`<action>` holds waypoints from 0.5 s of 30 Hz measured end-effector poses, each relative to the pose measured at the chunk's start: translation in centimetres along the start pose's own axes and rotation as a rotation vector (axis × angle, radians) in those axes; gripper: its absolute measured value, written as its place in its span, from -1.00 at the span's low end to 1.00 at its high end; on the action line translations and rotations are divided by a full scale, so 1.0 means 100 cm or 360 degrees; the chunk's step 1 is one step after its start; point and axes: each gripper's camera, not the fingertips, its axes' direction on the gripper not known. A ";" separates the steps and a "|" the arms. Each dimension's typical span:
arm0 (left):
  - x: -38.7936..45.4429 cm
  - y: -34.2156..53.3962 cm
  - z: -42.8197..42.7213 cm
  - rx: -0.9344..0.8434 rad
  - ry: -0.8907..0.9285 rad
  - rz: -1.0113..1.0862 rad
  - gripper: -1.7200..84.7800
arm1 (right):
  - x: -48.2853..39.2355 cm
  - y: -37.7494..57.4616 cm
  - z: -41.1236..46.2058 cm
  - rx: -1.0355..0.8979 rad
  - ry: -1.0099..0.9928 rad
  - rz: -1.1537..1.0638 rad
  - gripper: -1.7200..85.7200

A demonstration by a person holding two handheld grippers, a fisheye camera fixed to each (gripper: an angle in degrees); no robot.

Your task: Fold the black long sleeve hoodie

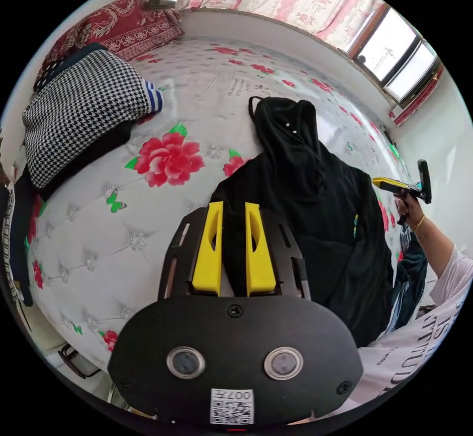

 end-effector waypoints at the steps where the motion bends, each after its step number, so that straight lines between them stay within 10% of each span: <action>1: 0.000 0.003 0.014 -0.0074 -0.0018 0.0002 -0.81 | 0.000 0.001 0.005 -0.0023 0.0000 0.0007 -0.75; 10: 0.004 -0.019 -0.014 0.0191 0.0156 -0.0017 -0.92 | -0.013 -0.049 -0.007 0.0226 0.0078 -0.0069 -0.74; 15: 0.005 -0.011 0.054 -0.0182 -0.0203 -0.0025 -0.98 | -0.012 -0.127 0.023 0.0212 -0.0039 -0.0008 -0.71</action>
